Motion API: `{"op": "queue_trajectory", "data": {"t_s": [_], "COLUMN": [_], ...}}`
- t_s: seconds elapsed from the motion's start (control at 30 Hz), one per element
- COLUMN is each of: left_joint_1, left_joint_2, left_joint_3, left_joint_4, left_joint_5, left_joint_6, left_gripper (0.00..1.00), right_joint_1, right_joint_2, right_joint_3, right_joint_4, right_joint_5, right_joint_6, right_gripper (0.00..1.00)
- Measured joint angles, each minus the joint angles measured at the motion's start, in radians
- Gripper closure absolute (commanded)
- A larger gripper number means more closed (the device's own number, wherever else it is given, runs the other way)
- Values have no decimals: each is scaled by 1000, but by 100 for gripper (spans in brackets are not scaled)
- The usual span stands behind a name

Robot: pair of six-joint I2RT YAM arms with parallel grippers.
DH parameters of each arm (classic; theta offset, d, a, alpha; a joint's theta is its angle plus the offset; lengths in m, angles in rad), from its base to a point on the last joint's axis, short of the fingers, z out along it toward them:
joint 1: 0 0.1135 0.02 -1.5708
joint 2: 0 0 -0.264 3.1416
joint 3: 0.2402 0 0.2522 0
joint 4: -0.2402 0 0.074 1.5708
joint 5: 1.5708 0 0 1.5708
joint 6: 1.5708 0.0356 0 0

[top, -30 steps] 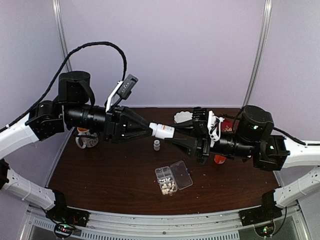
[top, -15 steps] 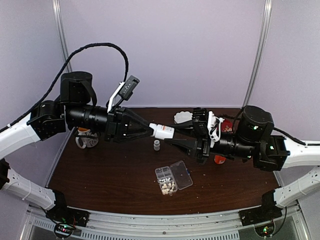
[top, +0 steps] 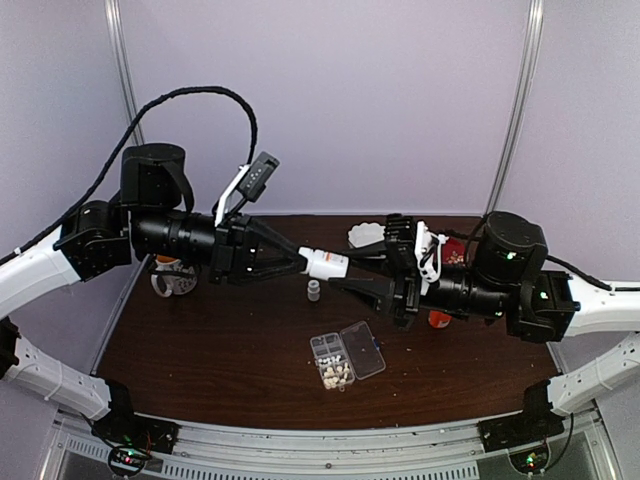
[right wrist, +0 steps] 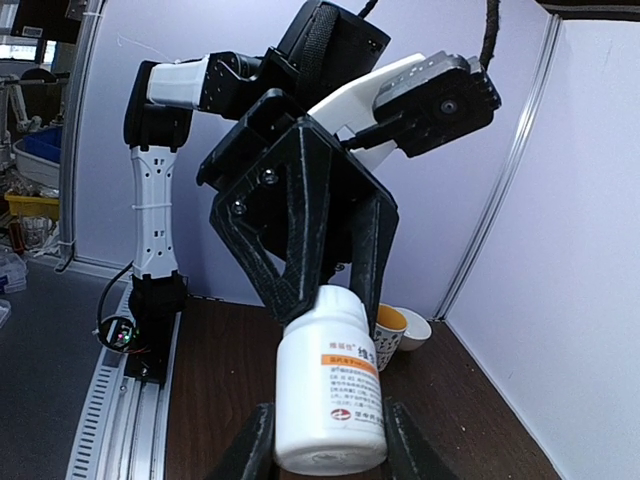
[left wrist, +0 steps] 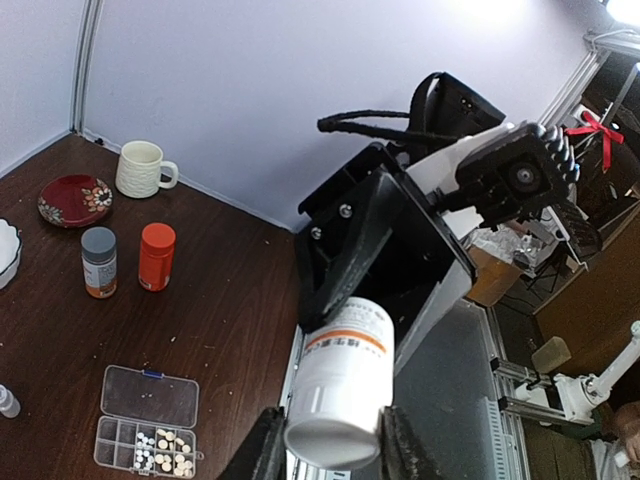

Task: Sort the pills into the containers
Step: Screw the lid of the pill bottle onto the pill bottle.

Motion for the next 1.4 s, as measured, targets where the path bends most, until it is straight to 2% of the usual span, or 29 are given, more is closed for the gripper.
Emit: {"op": "queue_trajectory", "data": {"t_s": [0.17,0.5,0.53,0.6,0.67,0.7,0.9,1.07,1.17,1.3,1.4], "left_joint_1": [0,-16,-16,-18,-18,-18,-18,-18,-18,-18,-18], "left_joint_2": [-6,-20,-21,-20,-16,-11,29,27,25,21,19], "left_joint_3": [0,0,0,0,3,6,8,8,8,8,8], "left_joint_4": [-5,3,3,3,0,-2,-33,-40,-40,-32,-29], "left_joint_5": [-20,-37,-38,-38,-35,-31,-8,-8,-8,-8,-7], "left_joint_6": [35,160,167,175,180,187,200,205,206,205,203], "left_gripper": [100,100,89,57,38,36,44,36,34,35,41], "right_joint_1": [0,-5,-5,-5,-5,-5,-5,-5,-5,-5,-5], "right_joint_2": [4,6,6,5,5,5,5,5,5,8,17], "right_joint_3": [0,0,0,0,0,0,1,1,1,1,3], "right_joint_4": [5,31,31,28,24,26,42,42,42,42,41], "right_joint_5": [-12,-88,-89,-89,-86,-86,-86,-86,-86,-86,-86], "right_joint_6": [88,365,378,389,388,395,404,403,403,402,399], "right_gripper": [100,100,100,100,100,100,100,100,100,100,100]}}
